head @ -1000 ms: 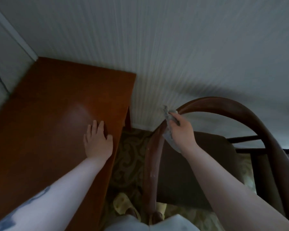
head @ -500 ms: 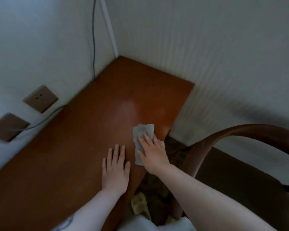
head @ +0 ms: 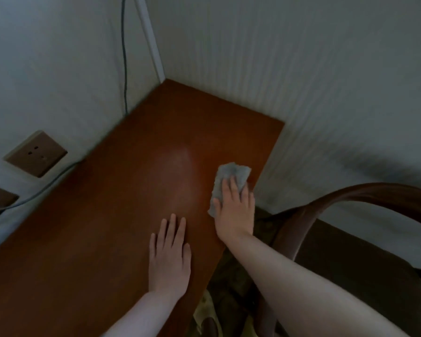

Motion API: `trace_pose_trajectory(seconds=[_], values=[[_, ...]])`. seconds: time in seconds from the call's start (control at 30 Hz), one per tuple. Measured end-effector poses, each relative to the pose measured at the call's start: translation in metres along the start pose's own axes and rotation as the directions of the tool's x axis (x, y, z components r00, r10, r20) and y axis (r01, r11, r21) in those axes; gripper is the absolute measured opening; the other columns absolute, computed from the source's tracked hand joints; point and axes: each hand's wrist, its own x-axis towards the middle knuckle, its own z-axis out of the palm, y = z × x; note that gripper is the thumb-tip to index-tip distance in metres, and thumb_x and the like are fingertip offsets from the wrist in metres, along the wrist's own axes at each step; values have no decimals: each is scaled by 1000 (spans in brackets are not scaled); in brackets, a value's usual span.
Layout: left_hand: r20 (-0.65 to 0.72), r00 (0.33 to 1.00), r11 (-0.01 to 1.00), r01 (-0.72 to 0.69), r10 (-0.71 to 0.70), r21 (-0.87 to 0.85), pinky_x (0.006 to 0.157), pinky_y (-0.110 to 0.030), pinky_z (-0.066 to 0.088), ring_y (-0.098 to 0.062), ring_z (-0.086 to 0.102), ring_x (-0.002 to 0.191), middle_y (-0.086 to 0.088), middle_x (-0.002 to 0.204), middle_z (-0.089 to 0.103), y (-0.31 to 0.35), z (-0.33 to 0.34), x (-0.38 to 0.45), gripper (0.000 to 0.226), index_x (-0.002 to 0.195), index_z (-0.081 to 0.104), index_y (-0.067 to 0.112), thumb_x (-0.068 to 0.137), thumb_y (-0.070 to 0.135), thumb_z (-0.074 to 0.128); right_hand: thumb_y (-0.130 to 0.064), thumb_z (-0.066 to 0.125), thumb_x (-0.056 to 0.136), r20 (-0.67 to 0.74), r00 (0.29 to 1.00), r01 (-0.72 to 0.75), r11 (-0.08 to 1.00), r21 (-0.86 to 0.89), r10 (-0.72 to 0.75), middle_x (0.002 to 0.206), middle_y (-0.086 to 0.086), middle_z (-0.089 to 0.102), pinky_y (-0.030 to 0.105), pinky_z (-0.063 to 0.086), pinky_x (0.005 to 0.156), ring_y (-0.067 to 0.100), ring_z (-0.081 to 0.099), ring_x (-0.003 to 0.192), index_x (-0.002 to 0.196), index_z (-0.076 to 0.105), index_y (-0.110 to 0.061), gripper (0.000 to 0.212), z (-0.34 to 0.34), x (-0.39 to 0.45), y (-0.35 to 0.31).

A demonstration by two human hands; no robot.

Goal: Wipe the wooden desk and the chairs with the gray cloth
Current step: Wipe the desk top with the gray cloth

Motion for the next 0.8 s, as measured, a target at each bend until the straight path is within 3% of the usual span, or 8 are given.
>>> trace_pose_trajectory(seconds=[0.07,0.13,0.2,0.27,0.33,0.57,0.73,0.8], values=[[-28,998,998,-55,56,30,118,-34,-5,-9,-12,145,11,157,-5,9,6,24,66,150,8,29,89,49,-3,-45,13,103,53,957,287,957,-32,-285,161,-5,-13,39,-12,117,25,-15,147,153,-9,-26,58,3,-18,-13],[-44,992,990,-118,122,72,118,-37,4,-13,2,146,6,158,10,20,7,48,61,150,22,23,94,43,8,-45,15,104,86,894,446,893,-59,-440,161,-8,-13,35,-15,114,22,-14,147,154,-8,-26,58,-4,-6,-1],[-44,982,977,-180,186,112,118,-37,4,-12,1,146,5,159,10,30,6,74,60,151,18,26,95,43,5,-45,14,104,64,928,372,925,-81,-367,161,-8,-13,35,-12,115,22,-11,148,154,-9,-26,58,-11,28,21],[-31,977,973,-209,213,98,118,-36,-4,-10,-10,146,8,159,-3,42,4,105,60,152,2,32,94,46,-3,-45,12,104,20,992,129,991,-47,-128,161,-6,-14,38,-8,117,23,-11,148,153,-10,-26,58,-19,59,40],[-39,977,975,-204,208,89,118,-37,-4,-13,-10,147,7,161,-4,57,0,135,55,153,1,31,99,42,5,-46,11,103,-10,1000,-24,1000,-7,24,161,-5,-15,40,-6,118,23,-13,147,153,-10,-25,58,-19,67,39],[-86,981,979,-166,177,118,120,-40,4,-14,2,148,5,161,10,72,6,160,63,153,15,28,92,40,3,-45,15,104,-8,952,304,950,-70,-305,161,-7,-13,36,-14,114,24,-10,147,154,-8,-25,59,-23,84,62],[-76,986,981,-138,150,138,120,-39,2,-14,1,148,6,160,10,76,3,160,61,152,14,31,94,42,2,-42,20,104,-148,984,-83,987,138,103,162,3,-9,39,-7,120,24,-7,148,154,-2,-13,62,-30,180,95],[-69,987,982,-135,145,133,120,-38,0,-13,-1,148,6,161,8,76,2,158,61,152,13,31,94,42,1,-34,27,105,-154,953,-182,898,401,262,162,4,-9,30,-10,117,19,-4,148,154,-1,-10,61,-40,201,92]])
